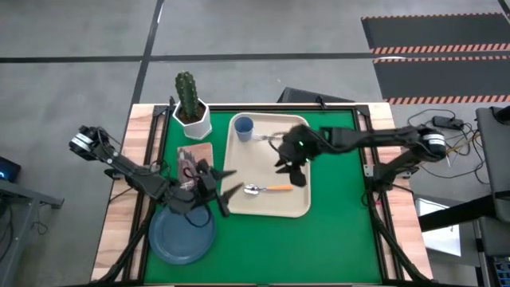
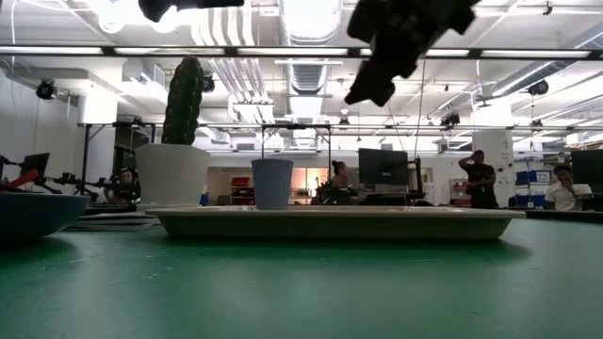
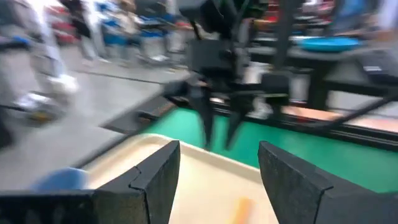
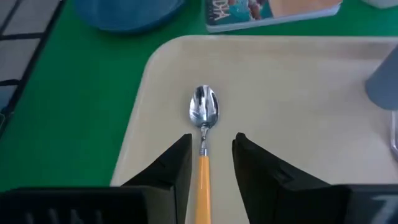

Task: Pick and place plate/cup/fork/spoon on tray
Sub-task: Put the blue plate on the white tray between the orange spoon and the light orange fork

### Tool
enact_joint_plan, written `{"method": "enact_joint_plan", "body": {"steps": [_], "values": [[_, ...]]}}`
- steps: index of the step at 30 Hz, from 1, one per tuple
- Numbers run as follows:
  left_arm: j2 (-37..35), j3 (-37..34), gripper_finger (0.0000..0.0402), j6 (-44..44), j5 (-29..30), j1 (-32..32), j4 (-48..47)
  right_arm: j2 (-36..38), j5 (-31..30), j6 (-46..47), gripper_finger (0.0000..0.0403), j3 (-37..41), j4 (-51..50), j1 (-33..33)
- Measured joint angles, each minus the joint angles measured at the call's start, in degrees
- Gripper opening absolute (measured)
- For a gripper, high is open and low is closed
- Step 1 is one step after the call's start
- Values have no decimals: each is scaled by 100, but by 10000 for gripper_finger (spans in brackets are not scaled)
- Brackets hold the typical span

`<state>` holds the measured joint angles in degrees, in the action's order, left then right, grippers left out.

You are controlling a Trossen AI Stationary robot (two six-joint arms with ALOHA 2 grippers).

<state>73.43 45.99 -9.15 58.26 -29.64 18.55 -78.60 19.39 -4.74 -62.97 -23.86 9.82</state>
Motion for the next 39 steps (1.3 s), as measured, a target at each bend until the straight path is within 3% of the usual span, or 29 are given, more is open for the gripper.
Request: {"method": "enact_joint_plan", "body": {"steps": [6,17,27,32,35,39], "values": [[334,122,196,-987,-335,-281,3,729,-687,163,94,1155,1018,-705],[960,428,196,-1899,-355,-471,7,1872,-750,41,84,2757,2912,-1197],[1090,806,196,-2096,-775,-481,-66,3010,-749,-130,77,3430,3224,-1196],[1156,1230,196,-3142,-1103,-486,-920,3304,-746,-19,79,3605,3231,-1198],[1412,1486,196,-3814,-1655,-485,-1223,3369,-746,35,79,3711,3212,-1231],[1947,1963,196,-5130,-3202,-442,-1686,3356,-749,-30,75,3783,3228,-1233]]}}
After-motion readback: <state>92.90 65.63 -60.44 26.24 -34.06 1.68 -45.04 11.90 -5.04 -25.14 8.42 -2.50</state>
